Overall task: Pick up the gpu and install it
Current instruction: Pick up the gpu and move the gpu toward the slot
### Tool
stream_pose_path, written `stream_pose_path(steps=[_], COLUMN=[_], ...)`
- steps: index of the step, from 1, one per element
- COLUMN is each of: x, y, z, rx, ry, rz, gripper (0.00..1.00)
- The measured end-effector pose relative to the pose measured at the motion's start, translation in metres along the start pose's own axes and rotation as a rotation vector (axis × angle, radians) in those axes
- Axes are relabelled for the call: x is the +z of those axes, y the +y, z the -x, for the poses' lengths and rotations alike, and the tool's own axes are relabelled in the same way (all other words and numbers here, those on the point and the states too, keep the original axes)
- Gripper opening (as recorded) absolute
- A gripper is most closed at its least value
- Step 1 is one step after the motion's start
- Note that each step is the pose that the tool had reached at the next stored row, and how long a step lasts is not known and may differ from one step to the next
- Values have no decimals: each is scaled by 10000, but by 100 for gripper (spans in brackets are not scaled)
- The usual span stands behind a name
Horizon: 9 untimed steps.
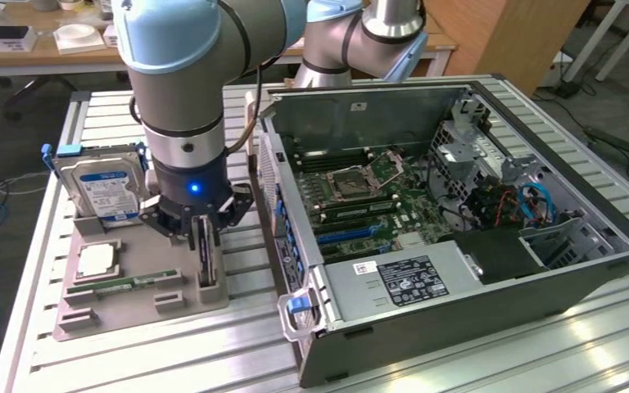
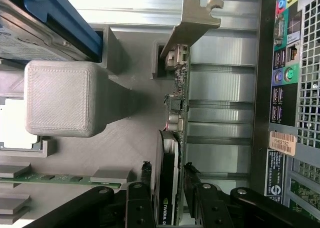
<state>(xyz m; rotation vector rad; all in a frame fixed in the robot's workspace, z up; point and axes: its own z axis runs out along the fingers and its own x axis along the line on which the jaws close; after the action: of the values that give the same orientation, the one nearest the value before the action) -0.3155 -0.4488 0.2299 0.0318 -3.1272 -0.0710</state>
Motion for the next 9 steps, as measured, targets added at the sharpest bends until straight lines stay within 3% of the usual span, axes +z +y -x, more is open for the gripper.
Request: stream_pose_path(steps=[9], x=[18], y=[42], z=[1], rx=[0], ry=[-2], rz=[1], gripper=[39])
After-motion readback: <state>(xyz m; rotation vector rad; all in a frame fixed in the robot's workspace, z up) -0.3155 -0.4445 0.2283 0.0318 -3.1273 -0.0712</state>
